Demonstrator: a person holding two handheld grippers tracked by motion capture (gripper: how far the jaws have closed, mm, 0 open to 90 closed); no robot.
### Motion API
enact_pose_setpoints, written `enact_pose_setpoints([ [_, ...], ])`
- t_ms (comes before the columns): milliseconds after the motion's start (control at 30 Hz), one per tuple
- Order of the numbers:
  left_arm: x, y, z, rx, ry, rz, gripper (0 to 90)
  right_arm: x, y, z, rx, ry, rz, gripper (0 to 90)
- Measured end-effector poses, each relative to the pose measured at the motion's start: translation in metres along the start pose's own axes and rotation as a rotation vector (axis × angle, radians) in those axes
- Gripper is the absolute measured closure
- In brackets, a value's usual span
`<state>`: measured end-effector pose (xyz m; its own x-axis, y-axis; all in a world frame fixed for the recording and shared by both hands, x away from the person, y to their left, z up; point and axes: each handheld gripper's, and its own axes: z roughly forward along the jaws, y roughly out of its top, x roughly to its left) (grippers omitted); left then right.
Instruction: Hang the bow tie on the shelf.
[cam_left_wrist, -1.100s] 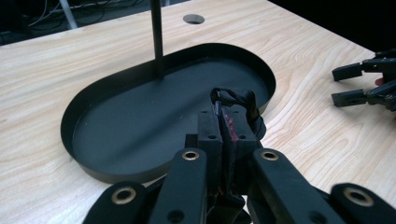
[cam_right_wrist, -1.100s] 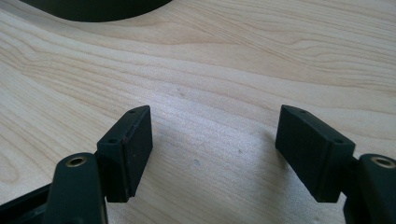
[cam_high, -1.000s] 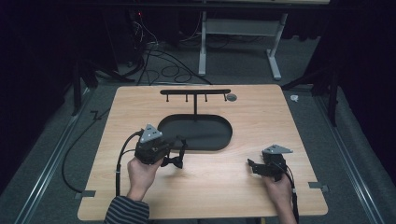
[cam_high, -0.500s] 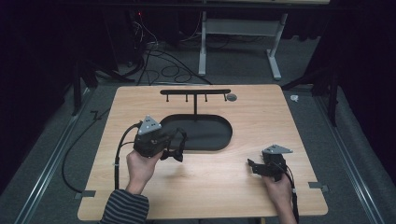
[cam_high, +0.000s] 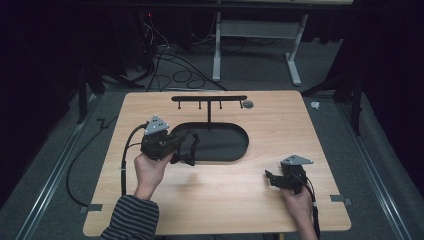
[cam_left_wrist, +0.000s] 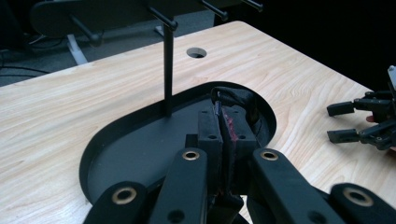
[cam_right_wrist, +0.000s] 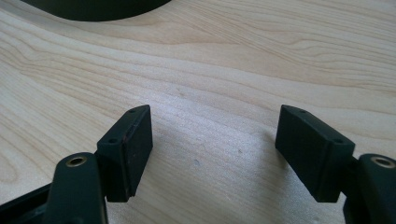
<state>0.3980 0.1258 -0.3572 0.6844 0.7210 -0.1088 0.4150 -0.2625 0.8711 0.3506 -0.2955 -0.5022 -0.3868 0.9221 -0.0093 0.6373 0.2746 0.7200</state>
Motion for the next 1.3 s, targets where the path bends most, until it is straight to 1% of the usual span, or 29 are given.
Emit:
enact_pose_setpoints([
  [33,0.0,0.0,0.0,0.0,0.0,0.0,87.1,0.0,0.0,0.0,0.0,0.0,0.0,28.8],
  [67,0.002,0.0,-0.002,-0.014,0.008,-0.002,87.0,0.0,0.0,0.0,0.0,0.0,0.0,28.8],
  [233,0.008,0.001,-0.005,-0.011,0.028,-0.005,87.0,0.0,0.0,0.0,0.0,-0.001,0.001,28.9],
  [367,0.008,0.002,-0.008,-0.02,0.034,-0.006,87.0,0.0,0.0,0.0,0.0,-0.002,0.001,29.0],
  [433,0.01,0.003,-0.009,-0.017,0.04,-0.004,87.0,0.0,0.0,0.0,0.0,-0.003,0.003,29.3],
  [500,0.015,0.007,-0.012,-0.03,0.042,-0.012,87.0,0.0,0.0,0.0,-0.001,-0.004,0.0,29.7],
  [633,0.018,0.009,-0.012,-0.034,0.048,-0.017,87.0,0.0,0.0,0.0,-0.001,-0.006,0.006,29.6],
  [767,0.021,0.009,-0.009,-0.029,0.071,-0.024,87.0,-0.001,0.0,0.0,-0.002,-0.003,0.005,29.4],
  [833,0.025,0.009,-0.008,-0.026,0.083,-0.033,87.0,-0.002,0.0,0.0,-0.004,0.007,0.011,29.2],
  [933,0.029,0.01,-0.004,-0.025,0.089,-0.041,87.0,-0.001,0.0,0.0,-0.002,0.004,0.009,29.0],
  [1100,0.03,0.016,0.001,-0.036,0.097,-0.036,87.0,-0.001,0.0,0.0,-0.002,0.004,0.008,29.0],
  [1300,0.035,0.021,0.006,-0.042,0.108,-0.045,87.0,-0.001,0.0,0.0,-0.002,0.002,0.006,28.9],
])
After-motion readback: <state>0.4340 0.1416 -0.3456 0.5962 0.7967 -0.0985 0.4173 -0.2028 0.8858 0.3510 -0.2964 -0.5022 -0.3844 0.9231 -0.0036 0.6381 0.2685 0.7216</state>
